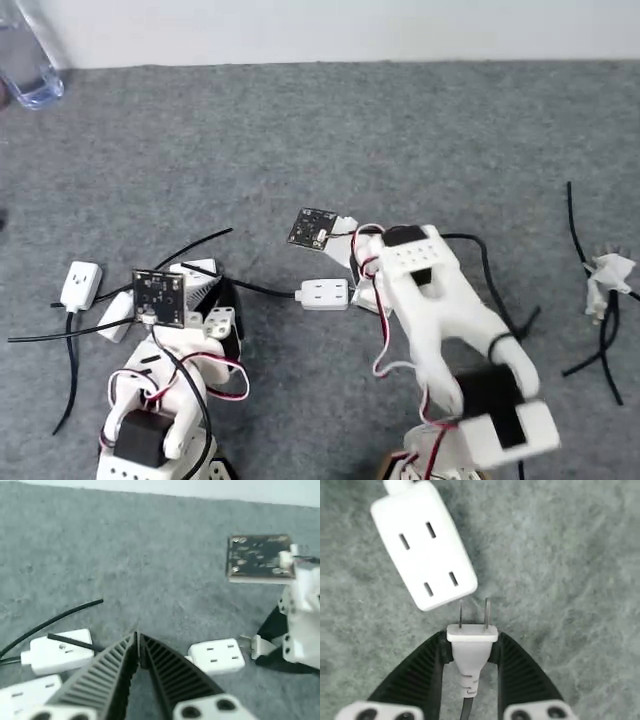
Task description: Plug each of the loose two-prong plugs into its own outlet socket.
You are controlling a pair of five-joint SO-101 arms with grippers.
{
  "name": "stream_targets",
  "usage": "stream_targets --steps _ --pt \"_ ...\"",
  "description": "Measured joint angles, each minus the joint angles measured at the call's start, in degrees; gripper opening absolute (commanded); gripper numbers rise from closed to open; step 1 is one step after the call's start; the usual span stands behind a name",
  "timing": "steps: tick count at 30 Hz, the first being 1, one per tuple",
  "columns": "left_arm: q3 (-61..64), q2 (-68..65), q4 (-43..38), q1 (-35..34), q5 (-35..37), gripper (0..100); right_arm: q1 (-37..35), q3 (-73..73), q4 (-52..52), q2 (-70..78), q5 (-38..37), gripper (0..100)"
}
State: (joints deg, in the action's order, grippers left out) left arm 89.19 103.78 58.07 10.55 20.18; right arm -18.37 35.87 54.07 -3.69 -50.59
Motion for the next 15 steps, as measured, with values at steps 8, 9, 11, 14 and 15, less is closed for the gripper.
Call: stream_targets --steps 8,9,11,14,15 --pt "5.19 0.00 -11.87 0.00 0.00 1 -9.67 4.66 9.67 -21.36 7.03 0.8" --pt "5.27 0.00 -12.48 0.00 0.00 1 -11.34 4.48 11.96 -24.53 8.00 0.8" --pt "5.27 0.00 -12.84 0.53 0.18 1 -14.24 2.90 16.88 -30.24 9.14 0.8" --pt "4.66 0.00 -12.84 3.16 0.00 1 -17.41 -0.53 23.47 -34.99 9.85 0.8" --pt "3.69 0.00 -12.84 4.31 0.18 1 -17.85 -1.05 24.70 -35.25 10.20 0.8"
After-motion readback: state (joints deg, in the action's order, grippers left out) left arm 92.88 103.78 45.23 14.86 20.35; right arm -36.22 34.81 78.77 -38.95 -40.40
